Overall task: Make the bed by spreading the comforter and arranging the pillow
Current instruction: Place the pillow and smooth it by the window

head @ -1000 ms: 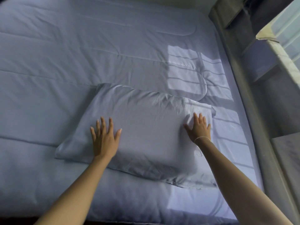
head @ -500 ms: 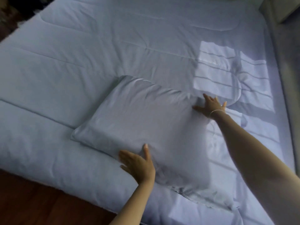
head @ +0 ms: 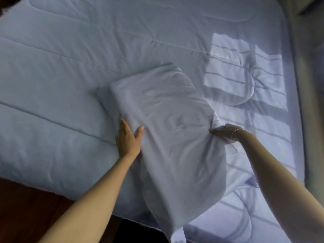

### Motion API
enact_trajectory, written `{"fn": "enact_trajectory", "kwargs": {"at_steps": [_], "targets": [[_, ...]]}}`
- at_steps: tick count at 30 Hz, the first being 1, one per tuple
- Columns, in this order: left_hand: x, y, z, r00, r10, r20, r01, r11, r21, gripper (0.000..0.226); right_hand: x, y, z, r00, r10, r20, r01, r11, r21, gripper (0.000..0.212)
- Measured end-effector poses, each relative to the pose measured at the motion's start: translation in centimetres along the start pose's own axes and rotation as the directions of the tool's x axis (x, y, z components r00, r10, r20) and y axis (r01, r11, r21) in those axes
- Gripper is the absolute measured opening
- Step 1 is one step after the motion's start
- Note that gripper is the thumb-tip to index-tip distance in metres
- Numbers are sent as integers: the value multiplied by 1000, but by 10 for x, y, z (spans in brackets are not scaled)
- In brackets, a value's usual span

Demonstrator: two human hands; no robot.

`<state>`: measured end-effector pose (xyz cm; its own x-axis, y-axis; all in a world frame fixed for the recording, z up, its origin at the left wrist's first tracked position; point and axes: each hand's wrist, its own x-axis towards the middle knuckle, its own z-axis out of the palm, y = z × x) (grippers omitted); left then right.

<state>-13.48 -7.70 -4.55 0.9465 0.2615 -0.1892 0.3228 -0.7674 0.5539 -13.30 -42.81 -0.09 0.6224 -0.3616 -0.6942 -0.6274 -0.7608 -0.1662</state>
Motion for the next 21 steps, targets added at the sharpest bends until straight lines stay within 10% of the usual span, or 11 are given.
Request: {"fn": "enact_trajectory", "kwargs": {"at_steps": [4,7,21], "targets": [[-35,10,13,980,-201,9,199,966,-166,87,-14,12,28,977,-39,-208,95,959,268,74],[-45,17,18,950,-313,9,308,927,-214,68,-25,6,30,970,-78,-231,114,982,150,66],[-65,27,-6,994,-100,-42,94,988,-122,42,-114,29,56,940,0,-341,32,995,90,40]]}}
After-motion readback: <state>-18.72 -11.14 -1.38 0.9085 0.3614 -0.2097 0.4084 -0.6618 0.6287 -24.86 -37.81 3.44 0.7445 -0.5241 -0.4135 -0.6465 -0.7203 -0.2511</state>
